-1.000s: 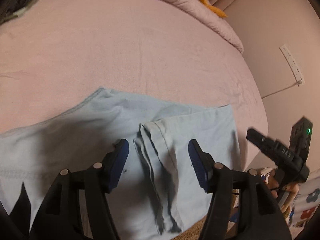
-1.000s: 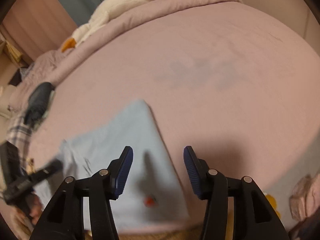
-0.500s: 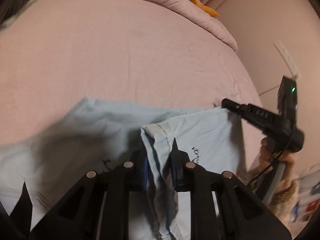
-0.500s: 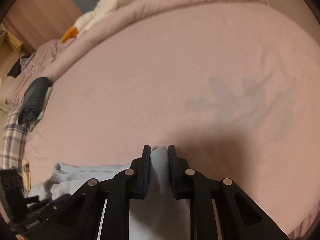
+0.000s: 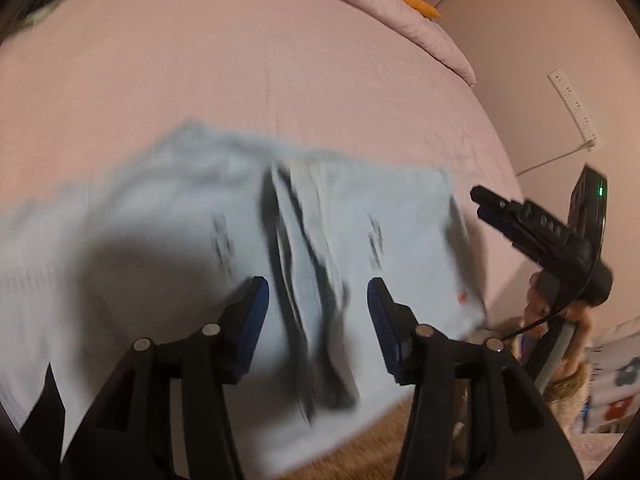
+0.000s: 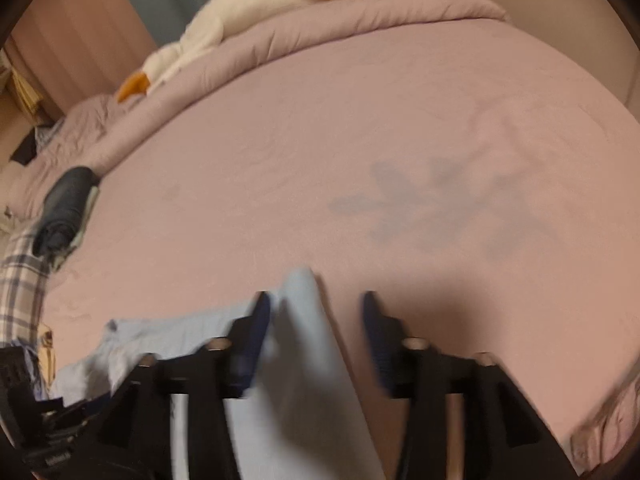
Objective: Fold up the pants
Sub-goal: 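Press the folded seam flat with the left gripper while the right gripper grips the hem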
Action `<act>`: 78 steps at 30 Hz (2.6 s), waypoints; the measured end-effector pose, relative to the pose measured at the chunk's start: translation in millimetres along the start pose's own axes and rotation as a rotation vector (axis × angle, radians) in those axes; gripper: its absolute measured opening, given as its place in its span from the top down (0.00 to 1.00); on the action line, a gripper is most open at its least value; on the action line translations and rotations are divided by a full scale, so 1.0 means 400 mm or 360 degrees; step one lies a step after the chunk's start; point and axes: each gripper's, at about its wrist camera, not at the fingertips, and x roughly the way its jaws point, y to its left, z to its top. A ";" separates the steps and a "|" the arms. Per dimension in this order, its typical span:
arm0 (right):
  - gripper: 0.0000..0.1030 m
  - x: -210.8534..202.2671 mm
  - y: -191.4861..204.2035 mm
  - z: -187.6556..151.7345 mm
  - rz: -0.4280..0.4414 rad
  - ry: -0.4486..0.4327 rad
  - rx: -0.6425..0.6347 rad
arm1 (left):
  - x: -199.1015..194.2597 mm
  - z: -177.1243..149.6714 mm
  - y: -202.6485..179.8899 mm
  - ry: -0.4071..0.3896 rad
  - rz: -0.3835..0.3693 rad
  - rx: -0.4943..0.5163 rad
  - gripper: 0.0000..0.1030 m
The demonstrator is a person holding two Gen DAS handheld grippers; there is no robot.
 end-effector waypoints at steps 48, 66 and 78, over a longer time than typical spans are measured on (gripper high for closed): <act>0.82 -0.020 -0.052 -0.209 -0.0175 0.0085 0.0162 | 0.016 -0.118 -0.018 0.0008 0.0118 0.0044 0.79; 0.81 -0.016 -0.060 -0.204 -0.0180 0.0098 0.0166 | 0.026 -0.104 -0.017 0.0065 0.0109 0.0071 0.78; 0.80 -0.015 -0.043 -0.207 -0.0229 0.0088 0.0152 | 0.035 -0.112 -0.025 0.0037 0.0123 0.0094 0.78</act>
